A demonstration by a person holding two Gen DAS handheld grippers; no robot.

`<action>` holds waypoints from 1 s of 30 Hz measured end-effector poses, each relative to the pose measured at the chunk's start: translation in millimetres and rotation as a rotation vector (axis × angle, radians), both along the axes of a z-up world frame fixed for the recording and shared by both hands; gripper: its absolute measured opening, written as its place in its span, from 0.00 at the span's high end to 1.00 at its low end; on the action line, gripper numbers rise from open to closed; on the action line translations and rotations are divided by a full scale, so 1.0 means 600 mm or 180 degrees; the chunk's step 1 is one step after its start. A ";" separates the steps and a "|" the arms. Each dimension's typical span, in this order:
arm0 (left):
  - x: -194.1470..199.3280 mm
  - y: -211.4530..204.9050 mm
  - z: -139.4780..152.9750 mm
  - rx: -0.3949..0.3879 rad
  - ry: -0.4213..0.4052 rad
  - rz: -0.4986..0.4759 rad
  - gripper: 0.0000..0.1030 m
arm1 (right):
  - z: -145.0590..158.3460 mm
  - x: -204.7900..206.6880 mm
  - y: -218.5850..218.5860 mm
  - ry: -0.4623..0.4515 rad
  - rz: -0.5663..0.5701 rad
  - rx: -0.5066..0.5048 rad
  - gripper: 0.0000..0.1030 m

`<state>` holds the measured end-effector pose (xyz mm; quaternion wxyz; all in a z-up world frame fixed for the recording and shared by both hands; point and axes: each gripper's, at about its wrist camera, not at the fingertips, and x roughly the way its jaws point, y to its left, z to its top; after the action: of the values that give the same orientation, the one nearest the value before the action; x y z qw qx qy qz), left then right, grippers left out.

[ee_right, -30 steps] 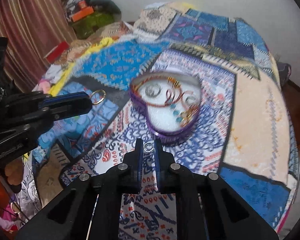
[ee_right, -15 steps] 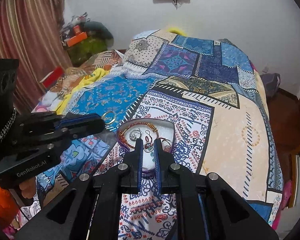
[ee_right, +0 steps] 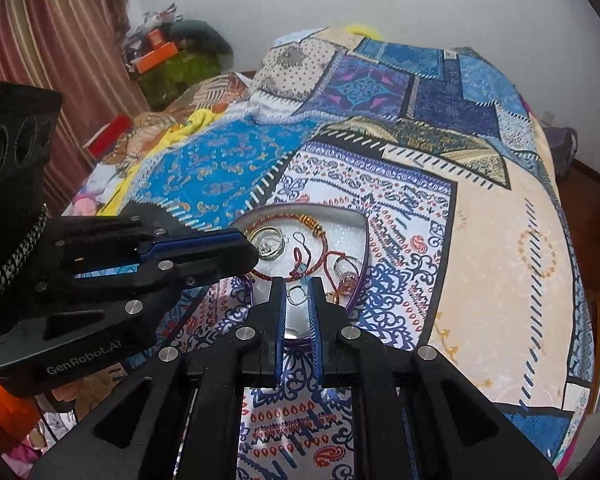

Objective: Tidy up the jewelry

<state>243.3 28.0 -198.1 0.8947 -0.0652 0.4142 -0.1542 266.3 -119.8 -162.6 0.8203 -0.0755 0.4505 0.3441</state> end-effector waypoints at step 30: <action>-0.198 0.001 0.283 0.0294 -0.1459 0.0622 0.88 | 0.289 -0.169 -0.079 -0.1379 -0.0466 0.0630 0.82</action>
<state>124.7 28.6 -28.5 0.9779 -0.0273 0.1989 -0.0586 165.1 -166.9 10.8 0.9239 -0.0339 0.2325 0.3020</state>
